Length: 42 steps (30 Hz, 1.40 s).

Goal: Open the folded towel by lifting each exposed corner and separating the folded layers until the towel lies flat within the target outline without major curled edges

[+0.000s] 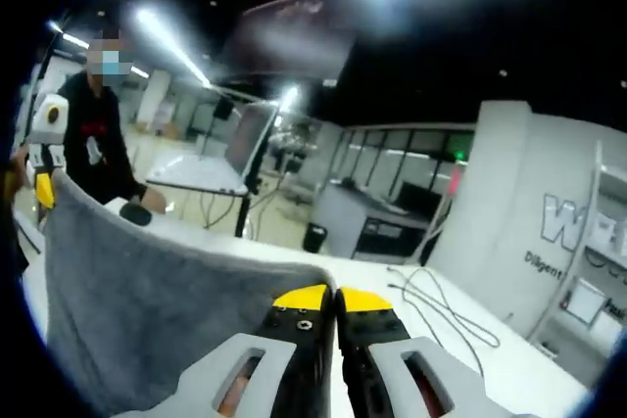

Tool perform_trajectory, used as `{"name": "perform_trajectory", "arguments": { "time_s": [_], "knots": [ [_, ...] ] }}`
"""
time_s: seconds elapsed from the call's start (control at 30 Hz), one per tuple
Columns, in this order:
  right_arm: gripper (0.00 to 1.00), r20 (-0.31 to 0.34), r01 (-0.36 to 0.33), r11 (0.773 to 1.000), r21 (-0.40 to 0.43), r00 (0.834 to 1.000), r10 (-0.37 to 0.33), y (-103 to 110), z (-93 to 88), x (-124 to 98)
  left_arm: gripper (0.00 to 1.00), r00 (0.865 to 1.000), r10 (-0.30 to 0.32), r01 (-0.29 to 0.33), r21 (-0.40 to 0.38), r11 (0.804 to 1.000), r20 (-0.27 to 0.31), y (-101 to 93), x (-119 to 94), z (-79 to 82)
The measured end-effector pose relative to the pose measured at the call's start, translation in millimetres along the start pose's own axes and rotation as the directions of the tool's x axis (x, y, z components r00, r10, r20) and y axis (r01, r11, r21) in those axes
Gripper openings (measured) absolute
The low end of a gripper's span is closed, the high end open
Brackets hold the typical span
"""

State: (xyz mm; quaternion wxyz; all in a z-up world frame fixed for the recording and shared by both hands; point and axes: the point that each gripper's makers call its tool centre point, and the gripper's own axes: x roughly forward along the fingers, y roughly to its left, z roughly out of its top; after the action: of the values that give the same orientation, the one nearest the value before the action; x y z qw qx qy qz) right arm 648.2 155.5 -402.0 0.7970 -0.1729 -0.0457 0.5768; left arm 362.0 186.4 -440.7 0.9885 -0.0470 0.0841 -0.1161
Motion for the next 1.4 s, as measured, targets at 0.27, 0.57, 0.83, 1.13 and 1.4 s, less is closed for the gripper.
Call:
{"name": "perform_trajectory", "arguments": {
  "time_s": [0.27,0.57,0.83,1.13,1.4],
  "knots": [
    [0.00,-0.006,0.006,1.000,0.001,1.000,-0.006,-7.5,13.8,-15.5,0.02,0.998,-0.039,0.039,0.003,0.999,0.056,-14.4,0.0,18.1],
    [0.00,-0.019,0.009,1.000,0.018,1.000,-0.008,-12.6,18.6,-29.3,0.02,0.993,-0.077,0.076,0.010,0.997,0.084,-26.4,-3.7,28.5],
    [0.00,-0.017,0.013,1.000,0.027,1.000,-0.012,-17.0,30.8,-35.9,0.02,0.989,-0.094,0.093,0.017,0.996,0.118,-32.4,-6.8,39.5],
    [0.00,-0.003,0.012,0.999,0.046,1.000,-0.012,-21.7,38.7,-44.7,0.02,0.988,-0.092,0.087,0.050,0.995,0.128,-36.5,-10.5,50.1],
    [0.00,-0.002,0.032,0.999,0.041,0.999,-0.032,-31.9,47.4,-53.5,0.02,0.985,-0.097,0.088,0.069,0.994,0.144,-40.8,-10.1,57.7]
  ]
}}
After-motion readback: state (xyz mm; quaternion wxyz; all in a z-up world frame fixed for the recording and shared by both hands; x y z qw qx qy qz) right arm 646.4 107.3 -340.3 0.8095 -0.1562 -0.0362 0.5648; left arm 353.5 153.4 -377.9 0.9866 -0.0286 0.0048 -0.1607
